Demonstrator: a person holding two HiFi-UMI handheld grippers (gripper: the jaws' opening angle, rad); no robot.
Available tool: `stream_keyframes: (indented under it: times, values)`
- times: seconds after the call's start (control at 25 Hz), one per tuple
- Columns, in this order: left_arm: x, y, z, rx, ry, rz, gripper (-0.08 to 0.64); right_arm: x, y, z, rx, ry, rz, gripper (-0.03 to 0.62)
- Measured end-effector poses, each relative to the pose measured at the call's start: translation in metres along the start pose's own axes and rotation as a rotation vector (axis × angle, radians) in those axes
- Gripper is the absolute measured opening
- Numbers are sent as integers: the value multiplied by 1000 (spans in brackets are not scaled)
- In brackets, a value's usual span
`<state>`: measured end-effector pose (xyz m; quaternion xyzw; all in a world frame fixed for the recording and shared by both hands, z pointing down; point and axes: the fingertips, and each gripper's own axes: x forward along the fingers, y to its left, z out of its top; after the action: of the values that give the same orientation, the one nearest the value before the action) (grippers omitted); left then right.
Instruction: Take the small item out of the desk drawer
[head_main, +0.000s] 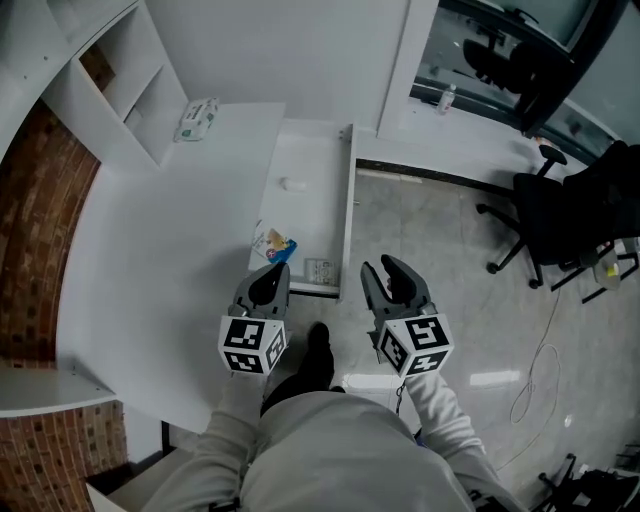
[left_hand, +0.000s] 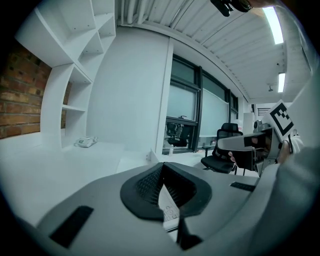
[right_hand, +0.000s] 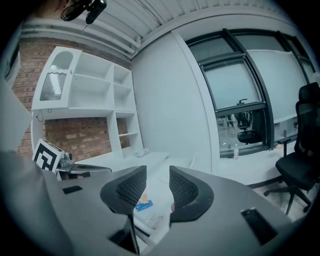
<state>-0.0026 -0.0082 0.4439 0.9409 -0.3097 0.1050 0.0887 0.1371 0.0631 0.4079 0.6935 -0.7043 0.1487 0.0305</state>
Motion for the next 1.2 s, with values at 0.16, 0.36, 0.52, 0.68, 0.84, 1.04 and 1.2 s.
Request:
stream_keyframes:
  times: [0.16,0.36,0.52,0.68,0.84,1.04,1.2]
  values:
    - [23,22,0,-8,15,-10,18,36,-2,5,-9,15,2,153]
    - [43,40,2,-49,19,-15,18,68,-5,7,-30,44,6,153]
    - [53,52,5,-65,10,-11,18,90,-5,15,-35,43,16,154]
    - [58,65,8,-70,6,-2,18,109,0,21,-59,46,35,154]
    - [63,77,9,-65,7,11,18,129,2,25,-85,53,59,155]
    - [68,94,11,-77,11,56,18,155,2,27,-113,74,97,155]
    - [76,109,14,-105,5,97,19,183,-2,27,-139,105,136,155]
